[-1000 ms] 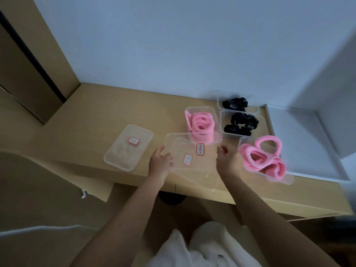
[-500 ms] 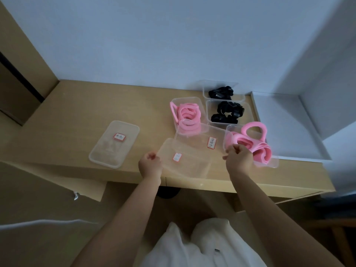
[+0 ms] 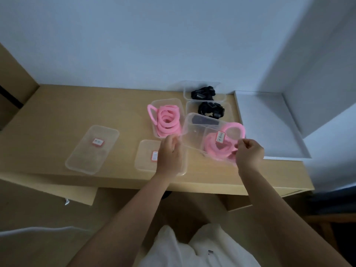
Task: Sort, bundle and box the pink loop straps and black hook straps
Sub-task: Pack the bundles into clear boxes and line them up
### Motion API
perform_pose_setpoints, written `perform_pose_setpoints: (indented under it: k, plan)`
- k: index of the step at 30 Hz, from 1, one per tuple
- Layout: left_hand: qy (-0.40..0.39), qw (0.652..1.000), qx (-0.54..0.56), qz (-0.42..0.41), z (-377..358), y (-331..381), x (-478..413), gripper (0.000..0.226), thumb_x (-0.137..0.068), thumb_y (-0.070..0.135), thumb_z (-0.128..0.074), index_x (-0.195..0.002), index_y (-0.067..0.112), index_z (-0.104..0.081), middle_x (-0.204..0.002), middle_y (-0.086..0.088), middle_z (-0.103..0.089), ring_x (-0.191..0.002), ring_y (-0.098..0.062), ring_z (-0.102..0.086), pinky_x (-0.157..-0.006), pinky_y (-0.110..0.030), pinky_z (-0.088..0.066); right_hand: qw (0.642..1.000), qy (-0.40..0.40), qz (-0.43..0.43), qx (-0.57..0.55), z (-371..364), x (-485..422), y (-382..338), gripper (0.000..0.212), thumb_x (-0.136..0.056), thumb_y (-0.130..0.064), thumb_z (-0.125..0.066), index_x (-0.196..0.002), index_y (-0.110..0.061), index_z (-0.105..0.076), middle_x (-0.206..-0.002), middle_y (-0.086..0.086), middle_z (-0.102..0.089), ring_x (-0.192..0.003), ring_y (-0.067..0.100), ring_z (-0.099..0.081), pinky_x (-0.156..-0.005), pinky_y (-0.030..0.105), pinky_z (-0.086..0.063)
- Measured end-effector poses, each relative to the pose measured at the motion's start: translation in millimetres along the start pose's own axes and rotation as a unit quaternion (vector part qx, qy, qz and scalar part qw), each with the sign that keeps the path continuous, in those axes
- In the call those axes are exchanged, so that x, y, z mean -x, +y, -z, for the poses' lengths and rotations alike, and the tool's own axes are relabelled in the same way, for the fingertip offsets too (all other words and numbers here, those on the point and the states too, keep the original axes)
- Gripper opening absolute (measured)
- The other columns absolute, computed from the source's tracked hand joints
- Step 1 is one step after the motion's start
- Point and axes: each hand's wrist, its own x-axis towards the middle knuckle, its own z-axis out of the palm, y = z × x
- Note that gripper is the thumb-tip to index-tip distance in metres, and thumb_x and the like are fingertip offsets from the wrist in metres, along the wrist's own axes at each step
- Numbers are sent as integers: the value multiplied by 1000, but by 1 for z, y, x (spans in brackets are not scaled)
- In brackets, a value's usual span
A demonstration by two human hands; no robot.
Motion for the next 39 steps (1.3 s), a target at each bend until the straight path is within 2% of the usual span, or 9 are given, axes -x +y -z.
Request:
perform_pose_setpoints:
  k: [3, 6, 10, 15, 19, 21, 24, 30, 39]
  plan:
    - [-29, 999, 15, -21, -32, 21, -11, 27, -99, 9, -39, -117, 5, -58, -105, -1, -60, -91, -10, -53, -75, -16, -40, 999, 37, 6, 8, 27, -20, 5, 19, -95, -7, -47, -82, -9, -61, -85, 11, -65, -77, 27, -63, -71, 38, -54]
    - [-87, 994, -42, -46, -61, 38, -28, 28, -95, 0, -41, -114, 7, -59, -105, -8, -60, -94, -18, -54, -80, -26, -43, 998, 65, -13, -14, 51, -41, 11, 18, -96, -10, -47, -96, -5, -64, -89, 11, -65, -75, 25, -63, -58, 24, -46]
    - [-158, 976, -130, -69, -96, 61, -42, 43, -98, 6, -40, -140, 10, -41, -140, -6, -48, -126, -20, -47, -96, -22, -36, 994, 87, -54, -40, 80, -65, 21, 20, -98, -14, -44, -103, -7, -62, -91, 7, -63, -79, 20, -63, -56, 20, -43]
    - [-219, 934, -261, -106, -124, 68, -53, 54, -96, 15, -45, -147, 17, -27, -147, -5, -40, -130, -23, -43, -107, -37, -36, 989, 102, -87, -68, 97, -85, 31, 19, -98, -14, -45, -102, -7, -63, -91, 7, -63, -77, 21, -62, -58, 22, -44]
    - [-199, 915, -286, -204, -118, 59, -54, 31, -93, 27, -48, -111, 8, -63, -103, -11, -59, -94, -25, -56, -86, -42, -47, 983, 108, -113, -94, 102, -95, 34, 18, -96, -12, -47, -100, -6, -63, -87, 6, -63, -63, 13, -59, -58, 23, -46]
    - [-172, 885, -339, -269, -108, 43, -49, 46, -90, 42, -42, -82, 7, -71, -82, -7, -64, -83, -25, -57, -79, -34, -43, 987, 80, -108, -88, 99, -92, 34, 15, -97, -14, -47, -97, -11, -61, -87, 3, -63, -67, 12, -60, -63, 24, -47]
    - [-139, 860, -397, -288, -99, 21, -42, 28, -86, 40, -58, -88, 19, -76, -93, -4, -68, -96, -28, -56, -87, -40, -36, 994, 31, -82, -57, 83, -80, 36, 13, -97, -14, -47, -96, -12, -60, -86, 3, -62, -65, 12, -58, -56, 21, -42]
    - [-108, 944, -286, -126, -100, 11, -40, 23, -78, 19, -71, -98, 10, -74, -139, -10, -42, -129, -30, -33, -105, -34, -22, 996, 7, -83, -35, 61, -70, 42, 14, -95, -10, -45, -93, -8, -59, -81, 5, -61, -55, 12, -56, -51, 22, -39]
    - [-215, 972, -71, 64, -67, 24, -46, 31, -80, 7, -51, -106, 0, -66, -116, -5, -54, -109, -20, -52, -97, -38, -44, 995, -28, 0, 99, 39, -56, 44, 14, -96, -13, -45, -87, -7, -55, -81, 6, -58, -77, 22, -54, -65, 25, -38]
